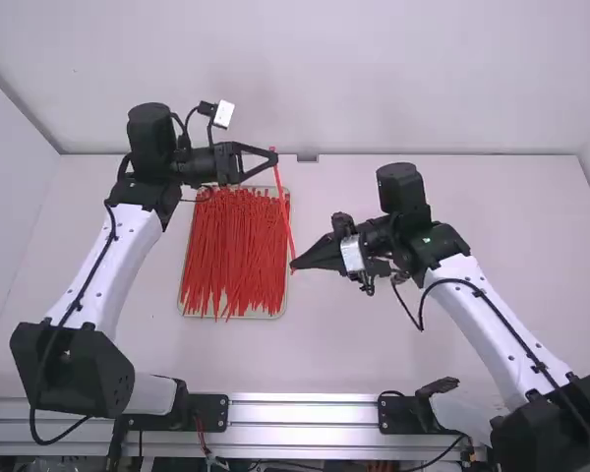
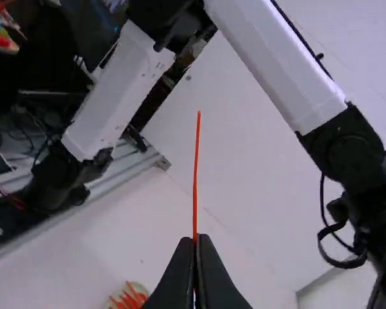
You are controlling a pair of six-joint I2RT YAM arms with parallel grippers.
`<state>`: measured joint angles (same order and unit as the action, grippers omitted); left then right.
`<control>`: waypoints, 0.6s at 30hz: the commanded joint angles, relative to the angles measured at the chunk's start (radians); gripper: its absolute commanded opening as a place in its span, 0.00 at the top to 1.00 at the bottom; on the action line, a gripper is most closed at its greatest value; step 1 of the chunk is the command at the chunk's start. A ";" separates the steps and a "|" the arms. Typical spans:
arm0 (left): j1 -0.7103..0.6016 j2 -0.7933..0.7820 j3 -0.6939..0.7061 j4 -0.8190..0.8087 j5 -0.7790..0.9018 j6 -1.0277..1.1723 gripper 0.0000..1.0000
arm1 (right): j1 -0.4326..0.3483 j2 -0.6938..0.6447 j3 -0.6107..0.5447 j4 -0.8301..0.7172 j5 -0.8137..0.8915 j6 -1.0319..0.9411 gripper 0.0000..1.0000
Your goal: Fasten the cable tie
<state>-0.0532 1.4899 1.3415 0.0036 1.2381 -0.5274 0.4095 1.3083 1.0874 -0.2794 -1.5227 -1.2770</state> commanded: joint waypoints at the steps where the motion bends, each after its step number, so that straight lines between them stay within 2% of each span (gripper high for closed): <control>1: -0.021 0.003 -0.005 0.000 0.003 0.053 0.98 | 0.008 0.001 0.024 0.010 -0.019 0.100 1.00; 7: -0.064 0.003 -0.005 -0.009 0.023 0.160 0.98 | 0.018 0.001 0.024 0.003 -0.034 0.074 1.00; 13: -0.078 0.003 -0.005 -0.068 0.021 0.356 0.98 | 0.044 0.001 0.024 0.025 -0.037 0.208 1.00; 17: -0.077 0.003 -0.005 -0.115 -0.073 0.431 0.98 | 0.026 0.001 0.024 0.203 -0.037 0.525 1.00; 18: -0.071 0.003 -0.005 -0.124 -0.111 0.427 0.98 | 0.015 0.001 0.024 0.317 -0.037 0.698 1.00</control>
<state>-0.1287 1.4899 1.3415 -0.1165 1.1900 -0.1726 0.4389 1.3090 1.0874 -0.0029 -1.5375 -0.8822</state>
